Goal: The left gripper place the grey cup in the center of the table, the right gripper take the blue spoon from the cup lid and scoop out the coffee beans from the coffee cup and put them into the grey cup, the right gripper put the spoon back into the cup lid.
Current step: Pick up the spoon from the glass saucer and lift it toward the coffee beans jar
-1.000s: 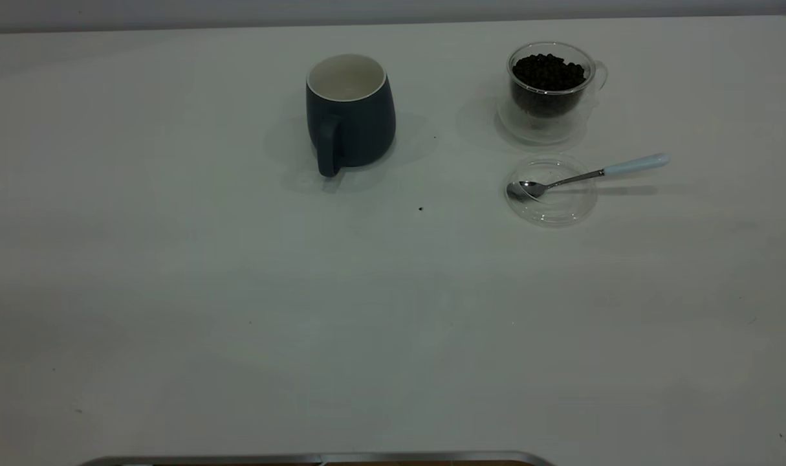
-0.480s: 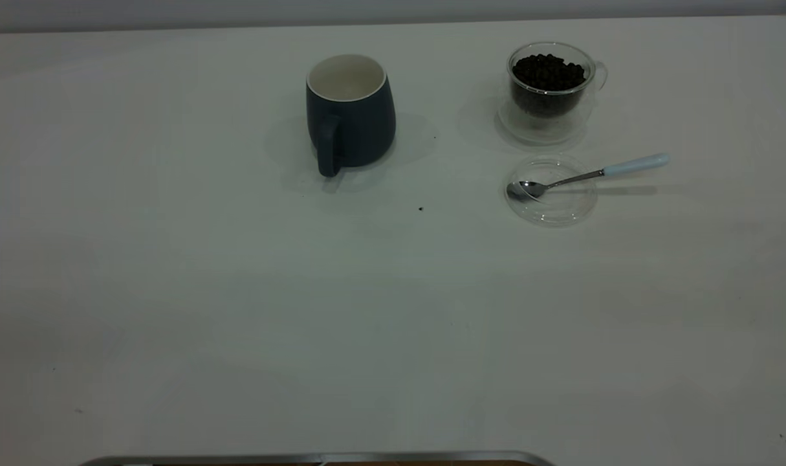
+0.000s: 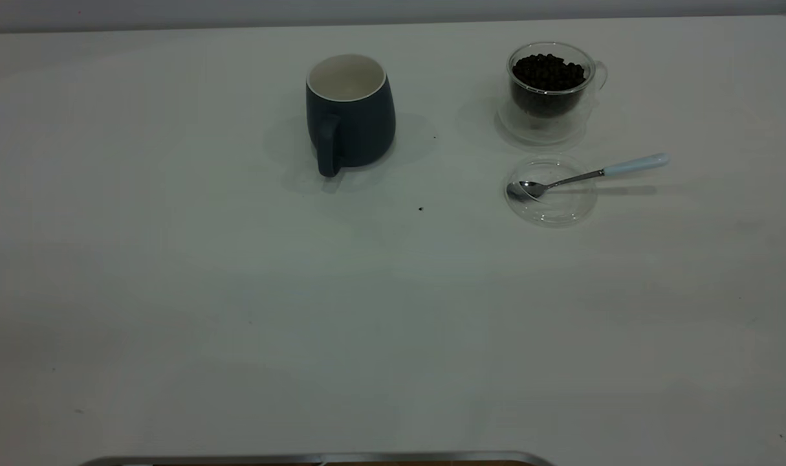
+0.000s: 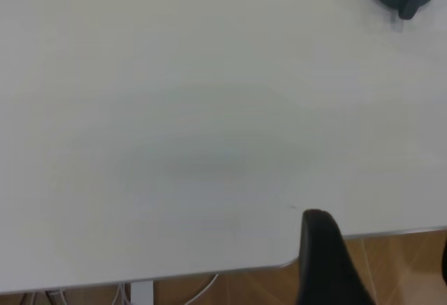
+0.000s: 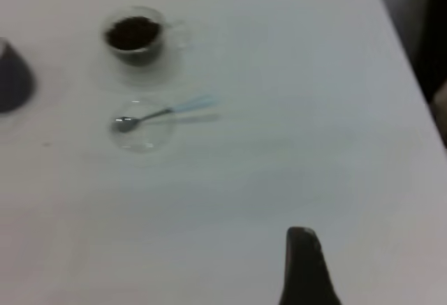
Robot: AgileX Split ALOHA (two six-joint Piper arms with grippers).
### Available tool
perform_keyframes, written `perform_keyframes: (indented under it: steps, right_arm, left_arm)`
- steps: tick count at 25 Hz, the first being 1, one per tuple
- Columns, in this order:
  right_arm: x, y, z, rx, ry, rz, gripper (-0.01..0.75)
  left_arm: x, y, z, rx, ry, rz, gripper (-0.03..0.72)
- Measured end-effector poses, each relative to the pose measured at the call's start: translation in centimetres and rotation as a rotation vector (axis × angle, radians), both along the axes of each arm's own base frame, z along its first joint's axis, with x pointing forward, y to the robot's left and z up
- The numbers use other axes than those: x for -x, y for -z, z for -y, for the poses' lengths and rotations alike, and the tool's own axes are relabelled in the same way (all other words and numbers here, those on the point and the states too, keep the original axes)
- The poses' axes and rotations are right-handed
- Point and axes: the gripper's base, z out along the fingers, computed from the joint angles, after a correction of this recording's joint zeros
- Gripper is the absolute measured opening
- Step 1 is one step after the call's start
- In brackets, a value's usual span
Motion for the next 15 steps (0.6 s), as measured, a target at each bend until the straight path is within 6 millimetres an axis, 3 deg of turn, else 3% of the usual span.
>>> perform_keyframes:
  steps: [5, 9, 15]
  right_arm:
    - [-3.1, -0.5, -0.6, -0.008, -0.079, -0.128, 0.545]
    - [-7.3, -1.1, -1.1, -0.003, -0.153, -0.096, 0.617]
    - [-14.7, 1.2, -1.5, -0.039, -0.216, -0.218, 0.645]
  left_arm:
    - [0.0, 0.0, 0.0, 0.0, 0.0, -0.001, 0.466]
    - [0.0, 0.0, 0.0, 0.0, 0.0, -0.002, 0.466]
    - [0.0, 0.0, 0.0, -0.001, 0.001, -0.002, 0.466]
